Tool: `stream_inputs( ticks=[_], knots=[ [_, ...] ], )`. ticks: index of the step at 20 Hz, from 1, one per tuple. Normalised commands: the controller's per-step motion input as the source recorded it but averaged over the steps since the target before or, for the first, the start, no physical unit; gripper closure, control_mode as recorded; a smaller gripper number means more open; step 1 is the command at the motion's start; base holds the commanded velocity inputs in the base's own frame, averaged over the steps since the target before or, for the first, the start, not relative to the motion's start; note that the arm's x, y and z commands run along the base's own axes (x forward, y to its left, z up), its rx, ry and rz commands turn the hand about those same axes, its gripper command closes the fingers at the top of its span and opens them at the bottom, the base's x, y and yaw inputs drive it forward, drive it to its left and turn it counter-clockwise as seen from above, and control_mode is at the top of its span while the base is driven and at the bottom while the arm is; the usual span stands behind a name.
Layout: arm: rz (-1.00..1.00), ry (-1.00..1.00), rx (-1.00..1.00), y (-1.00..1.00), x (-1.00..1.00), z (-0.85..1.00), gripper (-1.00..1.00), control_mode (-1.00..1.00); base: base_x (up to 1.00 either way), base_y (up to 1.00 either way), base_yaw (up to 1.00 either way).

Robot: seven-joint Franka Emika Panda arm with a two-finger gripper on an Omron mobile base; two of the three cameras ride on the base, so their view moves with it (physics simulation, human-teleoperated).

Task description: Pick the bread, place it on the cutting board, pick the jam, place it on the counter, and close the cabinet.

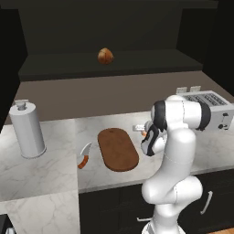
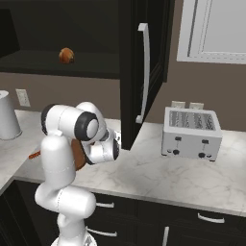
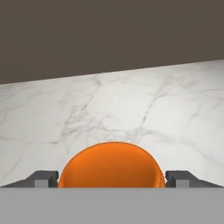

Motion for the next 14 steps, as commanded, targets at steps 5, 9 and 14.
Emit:
stream_inputs(
  ticks=[5,9,14],
  knots=[
    [0.0,0.0,0.0,-0.04,-0.17,0.0,-1.0,-1.0,0.0,0.0,0.0],
    [0.0,0.0,0.0,-0.1,-0.27,0.0,-1.0,-1.0,0.0,0.0,0.0],
    [0.0,0.0,0.0,-0.09,-0.22,0.0,-1.0,-1.0,0.0,0.0,0.0]
  ],
)
